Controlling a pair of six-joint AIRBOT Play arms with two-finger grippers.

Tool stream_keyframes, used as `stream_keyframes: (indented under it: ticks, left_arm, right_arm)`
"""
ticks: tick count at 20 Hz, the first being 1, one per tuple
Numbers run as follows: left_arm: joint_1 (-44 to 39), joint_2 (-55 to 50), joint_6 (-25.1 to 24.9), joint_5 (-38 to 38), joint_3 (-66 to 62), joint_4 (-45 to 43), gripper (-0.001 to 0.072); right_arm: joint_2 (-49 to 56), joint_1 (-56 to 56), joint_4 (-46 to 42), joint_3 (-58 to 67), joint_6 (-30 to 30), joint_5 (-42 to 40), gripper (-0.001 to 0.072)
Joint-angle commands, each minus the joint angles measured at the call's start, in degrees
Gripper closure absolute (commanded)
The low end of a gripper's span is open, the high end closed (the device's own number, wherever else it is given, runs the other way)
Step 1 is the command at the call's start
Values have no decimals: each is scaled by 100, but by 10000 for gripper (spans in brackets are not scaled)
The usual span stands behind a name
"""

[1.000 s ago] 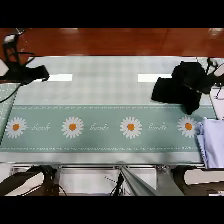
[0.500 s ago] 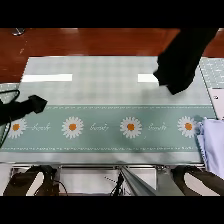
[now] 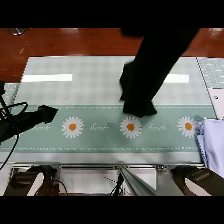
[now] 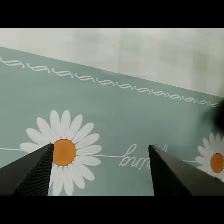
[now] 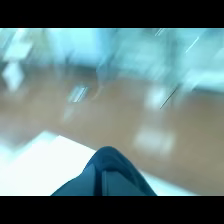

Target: Fold the shirts.

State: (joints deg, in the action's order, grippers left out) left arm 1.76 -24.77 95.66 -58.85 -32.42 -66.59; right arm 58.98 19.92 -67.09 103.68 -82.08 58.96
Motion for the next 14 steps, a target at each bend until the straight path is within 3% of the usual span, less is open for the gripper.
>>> stream_keyframes:
  ticks: [1, 4, 6, 8, 9, 10, 11, 14]
  left_arm:
    - [-13, 7, 0, -17, 28, 129, 5]
    - [-11, 7, 0, -28, 33, 129, 4]
    - [-11, 7, 0, -28, 33, 129, 5]
    - [-11, 7, -13, -26, 35, 157, 4]
    - [-13, 7, -133, -22, 35, 238, 5]
    - [-13, 7, -326, -26, 35, 393, 4]
    - [-13, 7, -444, -35, 35, 520, 4]
    - [9, 7, -525, -138, 31, 431, 4]
  right_arm:
    - [-13, 1099, 17, -1853, -544, -151, 690]
    - [323, 1928, 553, -3960, -1237, -1766, 689]
    - [892, 2306, 1320, -4498, -1204, -2406, 689]
    - [1493, 2531, 1880, -4428, -988, -2522, 689]
    - [1725, 2549, 2221, -4339, -826, -2509, 596]
    - [1862, 2509, 2448, -4238, -686, -2441, 246]
    - [1902, 2374, 2485, -4089, -457, -2271, 96]
    - [1574, 1274, 2240, -3565, -328, -1263, 96]
